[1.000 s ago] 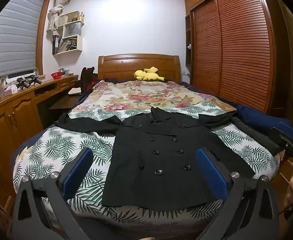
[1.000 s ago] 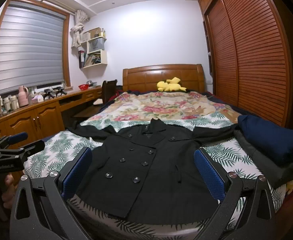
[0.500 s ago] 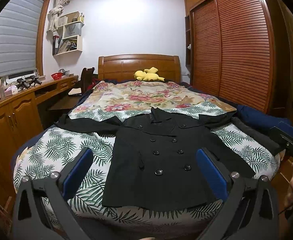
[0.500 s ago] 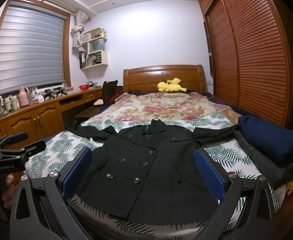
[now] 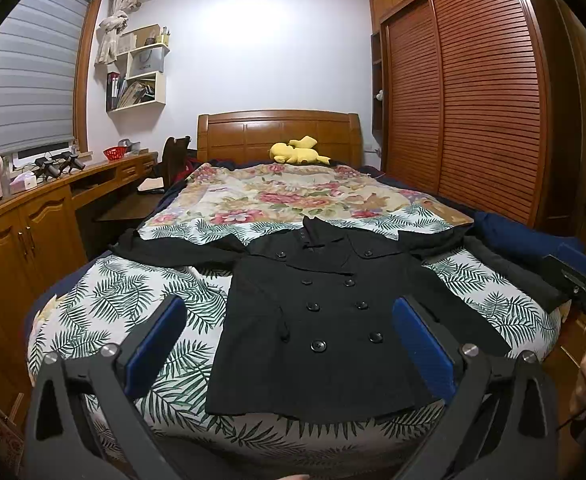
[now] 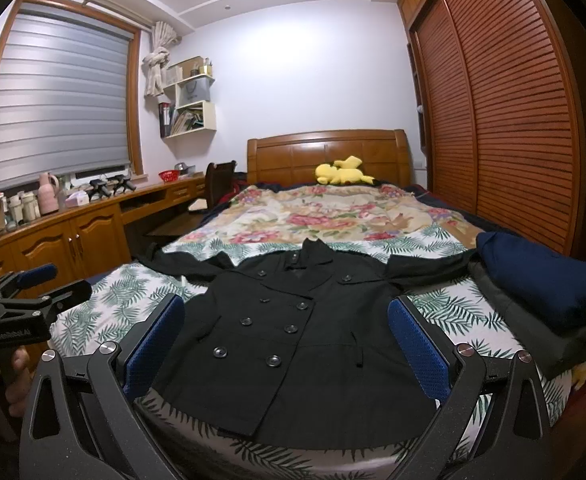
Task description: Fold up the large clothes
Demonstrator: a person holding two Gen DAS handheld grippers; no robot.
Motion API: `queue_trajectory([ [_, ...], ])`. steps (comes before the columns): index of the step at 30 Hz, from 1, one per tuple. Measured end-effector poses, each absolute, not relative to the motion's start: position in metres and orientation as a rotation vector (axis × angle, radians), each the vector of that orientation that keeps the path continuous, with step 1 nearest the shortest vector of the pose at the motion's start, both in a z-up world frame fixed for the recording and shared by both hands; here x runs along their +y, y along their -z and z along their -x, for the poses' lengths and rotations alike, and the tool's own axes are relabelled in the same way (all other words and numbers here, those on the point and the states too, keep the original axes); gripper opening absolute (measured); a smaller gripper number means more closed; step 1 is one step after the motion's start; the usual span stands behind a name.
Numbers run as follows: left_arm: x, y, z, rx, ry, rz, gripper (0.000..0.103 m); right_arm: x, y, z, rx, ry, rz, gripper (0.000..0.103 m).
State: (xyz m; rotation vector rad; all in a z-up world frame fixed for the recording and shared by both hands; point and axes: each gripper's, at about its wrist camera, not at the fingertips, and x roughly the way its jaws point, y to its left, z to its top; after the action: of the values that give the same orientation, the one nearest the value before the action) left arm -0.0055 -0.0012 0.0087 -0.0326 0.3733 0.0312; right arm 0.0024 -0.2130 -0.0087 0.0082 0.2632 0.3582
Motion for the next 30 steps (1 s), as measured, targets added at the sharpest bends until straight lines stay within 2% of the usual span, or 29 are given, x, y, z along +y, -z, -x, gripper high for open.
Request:
queue_trajectory([
  [30,-0.0008,-0.0079,0.0081,0.368,-0.037,0.035,0.103,-0.2149,0.0099,-0.0010,0.265,-0.358,-0.010,0.103],
])
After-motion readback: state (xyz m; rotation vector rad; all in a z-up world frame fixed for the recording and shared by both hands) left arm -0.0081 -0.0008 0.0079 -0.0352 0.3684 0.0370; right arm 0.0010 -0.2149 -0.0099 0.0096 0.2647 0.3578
